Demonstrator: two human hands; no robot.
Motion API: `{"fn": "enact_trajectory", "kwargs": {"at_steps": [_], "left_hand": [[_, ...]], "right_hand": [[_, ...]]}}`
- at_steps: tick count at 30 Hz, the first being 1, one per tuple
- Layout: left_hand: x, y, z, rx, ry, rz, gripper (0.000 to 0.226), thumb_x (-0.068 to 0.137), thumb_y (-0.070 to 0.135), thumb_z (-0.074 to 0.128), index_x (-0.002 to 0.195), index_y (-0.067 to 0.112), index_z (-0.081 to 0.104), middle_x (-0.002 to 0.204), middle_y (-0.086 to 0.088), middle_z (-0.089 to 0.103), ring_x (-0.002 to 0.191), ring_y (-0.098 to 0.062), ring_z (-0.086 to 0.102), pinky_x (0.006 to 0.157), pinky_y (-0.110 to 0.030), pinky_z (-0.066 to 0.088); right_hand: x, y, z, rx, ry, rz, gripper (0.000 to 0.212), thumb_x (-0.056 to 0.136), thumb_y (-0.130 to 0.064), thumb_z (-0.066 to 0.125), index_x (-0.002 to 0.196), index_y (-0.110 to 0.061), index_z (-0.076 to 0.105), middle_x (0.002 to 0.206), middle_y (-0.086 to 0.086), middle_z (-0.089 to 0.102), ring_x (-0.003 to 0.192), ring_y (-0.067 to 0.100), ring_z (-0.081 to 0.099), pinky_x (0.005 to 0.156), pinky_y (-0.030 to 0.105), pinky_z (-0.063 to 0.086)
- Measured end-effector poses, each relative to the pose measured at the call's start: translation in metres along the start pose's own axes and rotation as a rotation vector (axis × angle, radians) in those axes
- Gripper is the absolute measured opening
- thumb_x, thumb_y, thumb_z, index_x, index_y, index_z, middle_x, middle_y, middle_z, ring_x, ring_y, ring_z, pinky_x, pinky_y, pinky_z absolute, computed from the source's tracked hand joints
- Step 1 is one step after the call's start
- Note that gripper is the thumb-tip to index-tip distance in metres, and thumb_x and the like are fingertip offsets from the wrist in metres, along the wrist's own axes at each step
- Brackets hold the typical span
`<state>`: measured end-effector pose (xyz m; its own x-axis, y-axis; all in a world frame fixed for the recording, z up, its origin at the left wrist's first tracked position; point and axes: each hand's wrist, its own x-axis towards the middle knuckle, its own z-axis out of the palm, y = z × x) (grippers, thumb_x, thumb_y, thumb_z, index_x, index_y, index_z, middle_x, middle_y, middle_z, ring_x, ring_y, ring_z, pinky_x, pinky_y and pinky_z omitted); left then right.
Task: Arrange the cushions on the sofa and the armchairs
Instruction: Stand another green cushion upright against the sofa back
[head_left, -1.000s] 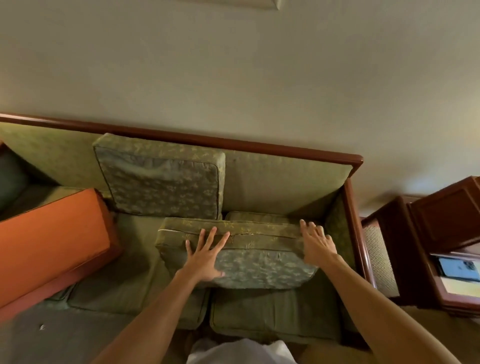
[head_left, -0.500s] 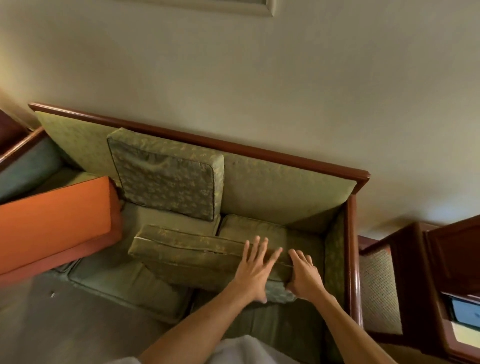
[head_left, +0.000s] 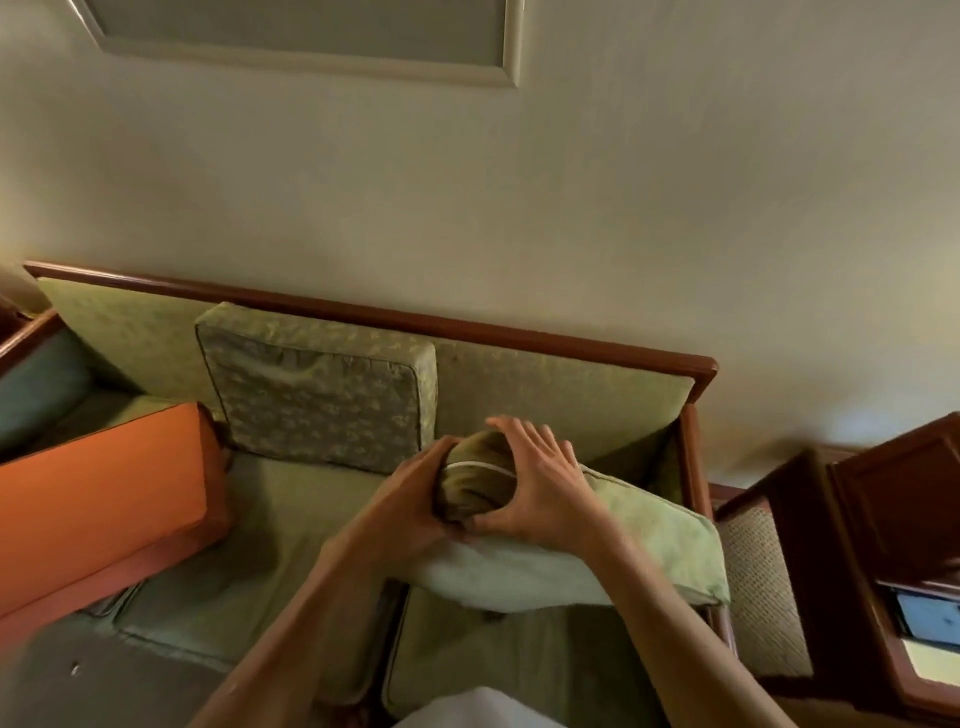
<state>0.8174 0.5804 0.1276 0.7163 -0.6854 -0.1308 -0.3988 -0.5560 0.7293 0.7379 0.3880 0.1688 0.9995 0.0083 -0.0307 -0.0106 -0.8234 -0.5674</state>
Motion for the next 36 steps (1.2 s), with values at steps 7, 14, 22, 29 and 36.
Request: {"fn": "enact_trajectory", "kwargs": {"at_steps": [7, 14, 22, 29, 36], "left_hand": [[-0.021, -0.104, -0.019, -0.425, 0.002, -0.080, 0.100, 0.042, 0.052, 0.099, 0.128, 0.057, 0.048, 0.124, 0.010, 0.065, 0.118, -0.021, 0.061, 0.096, -0.049, 0.052], [0.010, -0.085, -0.073, -0.108, -0.298, -0.392, 0.154, 0.045, 0.048, 0.099, 0.157, 0.031, -0.007, 0.154, -0.001, 0.029, 0.145, -0.027, 0.028, 0.117, -0.041, 0.030], [0.039, 0.015, 0.055, 0.731, -0.260, -0.054, 0.151, 0.061, 0.072, 0.078, 0.151, 0.018, -0.030, 0.159, -0.025, -0.024, 0.144, -0.046, -0.026, 0.113, -0.061, -0.019], [0.031, 0.039, 0.116, 0.774, -0.035, 0.106, 0.117, 0.069, 0.056, 0.081, 0.158, 0.023, 0.012, 0.148, -0.012, 0.035, 0.138, -0.033, 0.029, 0.117, -0.066, 0.003], [0.044, 0.048, 0.052, 0.438, 0.052, 0.063, 0.094, 0.051, 0.065, 0.084, 0.131, 0.034, 0.045, 0.119, 0.005, 0.048, 0.113, -0.018, 0.041, 0.105, -0.048, 0.029]], "right_hand": [[-0.015, 0.078, 0.039, -0.314, -0.149, 0.186, 0.126, 0.058, -0.072, 0.078, 0.156, -0.030, 0.011, 0.157, -0.003, 0.025, 0.145, 0.023, 0.019, 0.120, 0.050, 0.006], [-0.020, 0.106, 0.028, -0.352, -0.204, 0.317, 0.118, 0.056, -0.058, 0.087, 0.147, -0.028, 0.018, 0.145, -0.003, 0.030, 0.133, 0.026, 0.031, 0.107, 0.049, 0.039], [-0.019, 0.097, 0.046, -0.375, -0.127, 0.270, 0.121, 0.055, -0.040, 0.090, 0.150, -0.017, 0.018, 0.142, 0.003, 0.032, 0.131, 0.027, 0.033, 0.102, 0.042, 0.041], [-0.051, 0.097, 0.061, -0.357, -0.054, 0.279, 0.100, 0.064, -0.055, 0.075, 0.146, -0.020, 0.029, 0.133, -0.003, 0.040, 0.121, 0.021, 0.038, 0.096, 0.040, 0.039], [-0.016, 0.054, -0.012, -0.358, -0.110, 0.045, 0.080, 0.065, -0.050, 0.080, 0.133, -0.028, 0.044, 0.113, -0.008, 0.048, 0.114, 0.019, 0.043, 0.089, 0.042, 0.039]]}}
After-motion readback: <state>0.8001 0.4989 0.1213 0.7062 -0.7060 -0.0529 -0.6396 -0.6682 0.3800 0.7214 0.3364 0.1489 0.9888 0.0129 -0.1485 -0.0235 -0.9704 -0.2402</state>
